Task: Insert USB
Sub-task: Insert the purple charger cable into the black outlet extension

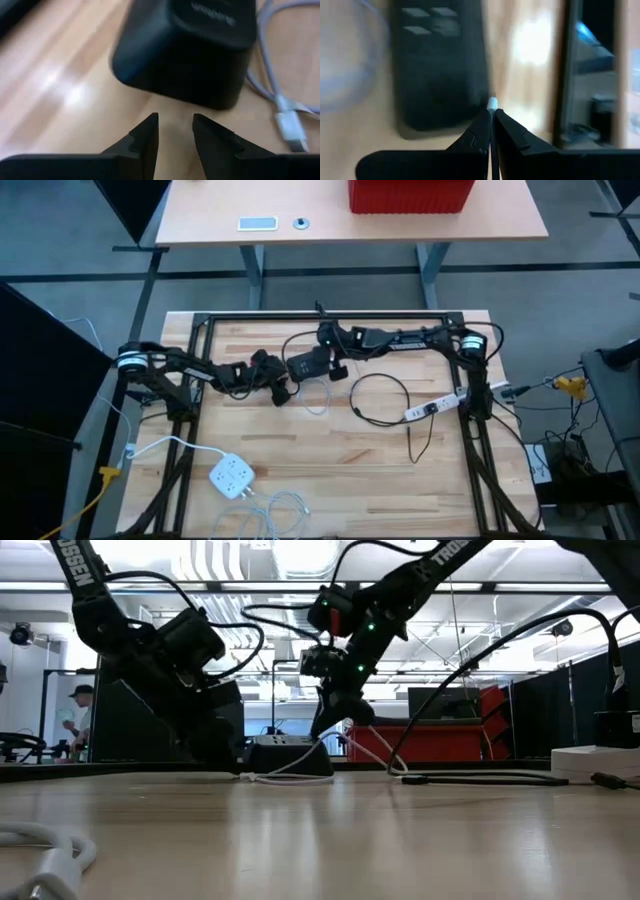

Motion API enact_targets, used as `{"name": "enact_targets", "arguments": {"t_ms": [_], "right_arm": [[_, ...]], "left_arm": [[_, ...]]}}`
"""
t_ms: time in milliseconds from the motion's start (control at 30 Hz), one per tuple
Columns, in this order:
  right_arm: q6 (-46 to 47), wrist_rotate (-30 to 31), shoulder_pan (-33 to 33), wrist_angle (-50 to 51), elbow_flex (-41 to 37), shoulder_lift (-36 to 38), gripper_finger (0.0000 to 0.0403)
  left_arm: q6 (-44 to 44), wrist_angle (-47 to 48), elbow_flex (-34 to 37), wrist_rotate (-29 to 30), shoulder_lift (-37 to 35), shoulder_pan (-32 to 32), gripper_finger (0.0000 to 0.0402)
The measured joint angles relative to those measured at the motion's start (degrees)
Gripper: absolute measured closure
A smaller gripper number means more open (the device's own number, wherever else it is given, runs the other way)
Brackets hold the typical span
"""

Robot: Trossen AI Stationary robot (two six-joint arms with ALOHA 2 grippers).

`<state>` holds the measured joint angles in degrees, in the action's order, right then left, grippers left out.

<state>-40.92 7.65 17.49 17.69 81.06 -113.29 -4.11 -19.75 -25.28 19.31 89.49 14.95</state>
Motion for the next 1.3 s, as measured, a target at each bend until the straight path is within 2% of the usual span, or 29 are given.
{"name": "enact_targets", "arguments": {"t_ms": [100,300,567,700,867,1067,1200,1300], "right_arm": [[1.90,-1.40,-2.19,4.15,0.00,1.39,0.0403],[5.72,-1.80,-6.58,11.34,-0.07,3.60,0.0403],[8.06,-1.91,-10.93,14.77,-0.04,9.36,0.0403],[9.46,-2.20,-10.96,17.48,-0.04,10.77,0.0403],[9.48,-9.18,-10.84,20.89,-1.64,10.75,0.0403],[10.48,-9.29,-10.77,19.49,-3.44,8.79,0.0403],[11.44,-12.90,-10.90,15.81,-5.41,5.93,0.0403],[11.56,-12.64,-10.92,16.76,-5.84,4.20,0.0403]], "left_arm": [[1.46,-0.53,0.00,2.69,0.11,0.21,0.0294],[3.67,-2.84,0.00,1.97,0.22,0.29,0.0286],[9.97,-14.31,-0.02,-10.98,0.37,0.21,0.0285],[12.08,-14.97,-0.10,-12.39,-0.48,0.10,0.0292],[9.67,-4.30,-0.08,-12.43,-3.94,-0.02,0.0296],[-0.51,10.05,-0.08,-12.61,-7.80,-2.61,0.0297],[-5.93,11.66,0.38,-12.61,-7.41,-6.03,0.0297],[-8.26,11.67,0.68,-12.41,-6.35,-8.36,0.0297]]}}
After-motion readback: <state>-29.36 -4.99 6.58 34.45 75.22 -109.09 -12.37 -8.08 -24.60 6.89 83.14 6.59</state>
